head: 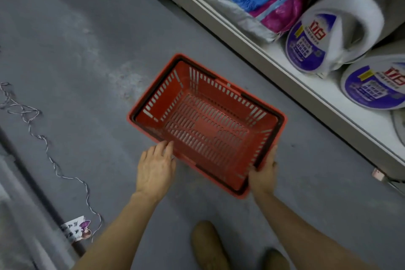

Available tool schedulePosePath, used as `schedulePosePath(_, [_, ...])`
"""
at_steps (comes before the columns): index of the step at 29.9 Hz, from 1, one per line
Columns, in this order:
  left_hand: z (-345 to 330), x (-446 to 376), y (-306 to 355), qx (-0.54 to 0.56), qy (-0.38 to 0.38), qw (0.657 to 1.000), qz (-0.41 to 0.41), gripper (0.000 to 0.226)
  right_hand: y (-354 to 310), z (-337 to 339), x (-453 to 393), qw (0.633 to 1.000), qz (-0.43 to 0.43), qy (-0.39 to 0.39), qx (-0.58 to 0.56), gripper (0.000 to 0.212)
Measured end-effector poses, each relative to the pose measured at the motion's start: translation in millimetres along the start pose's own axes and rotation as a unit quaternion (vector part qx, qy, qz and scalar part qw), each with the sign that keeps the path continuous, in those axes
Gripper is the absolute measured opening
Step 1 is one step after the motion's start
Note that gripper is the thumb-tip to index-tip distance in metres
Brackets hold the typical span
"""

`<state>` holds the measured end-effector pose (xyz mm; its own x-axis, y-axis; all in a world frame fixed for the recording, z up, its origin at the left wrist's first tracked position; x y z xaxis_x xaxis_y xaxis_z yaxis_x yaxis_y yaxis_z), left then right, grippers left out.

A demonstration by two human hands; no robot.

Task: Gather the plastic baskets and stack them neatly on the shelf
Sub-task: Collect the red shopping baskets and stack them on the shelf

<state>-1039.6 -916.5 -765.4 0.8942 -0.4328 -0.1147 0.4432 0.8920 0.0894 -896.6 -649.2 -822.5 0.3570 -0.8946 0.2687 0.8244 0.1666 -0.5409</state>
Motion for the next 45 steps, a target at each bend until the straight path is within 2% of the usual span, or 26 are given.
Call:
schedulePosePath(3, [-14, -3, -4, 0.016, -0.001, 0.999, 0.041, 0.048, 31, 36, -35, 0.999, 0.041, 0.006, 0.027, 0.088])
schedulePosePath(6, [-34, -6, -14, 0.015, -0.013, 0.996, 0.089, 0.068, 49, 59, -62, 0.994, 0.101, 0.006, 0.045, 0.082])
schedulePosePath(11, [-78, 18, -18, 0.128, -0.120, 0.959, 0.225, 0.084, 60, 66, -75, 0.986, 0.157, -0.006, 0.059, 0.077])
schedulePosePath(14, [-75, 24, -20, 0.158, -0.099, 0.950, 0.252, 0.086, 61, 66, -72, 0.987, 0.156, -0.005, 0.039, 0.068])
schedulePosePath(17, [-60, 22, -22, 0.167, -0.057, 0.945, 0.275, 0.078, 52, 81, -75, 0.988, 0.148, 0.015, 0.027, 0.059])
schedulePosePath(23, [24, 22, -10, 0.213, 0.014, 0.936, 0.282, 0.077, 21, 149, -68, 0.987, 0.148, 0.029, -0.055, 0.056])
schedulePosePath(31, [198, 13, 39, 0.235, 0.057, 0.929, 0.279, 0.076, -50, 316, -46, 0.981, 0.150, 0.019, -0.124, 0.062])
schedulePosePath(35, [281, 8, 75, 0.251, 0.079, 0.927, 0.266, 0.074, -57, 404, -28, 0.979, 0.097, 0.029, -0.177, 0.056])
schedulePosePath(45, [455, -2, 187, 0.312, 0.123, 0.934, 0.121, 0.078, -30, 626, 46, 0.956, 0.068, 0.187, -0.216, 0.054])
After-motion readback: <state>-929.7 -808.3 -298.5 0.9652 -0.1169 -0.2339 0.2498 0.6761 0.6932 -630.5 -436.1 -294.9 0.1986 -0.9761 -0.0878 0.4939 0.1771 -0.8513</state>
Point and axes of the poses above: each hand's wrist, its own x-axis away from the middle knuckle, its own z-axis out of the back of the hand, y = z × x, the point moved 8 cm from there along -x, towards the middle knuckle, and after that the axes turned 13 degrees about y, right-handed, at the moved point
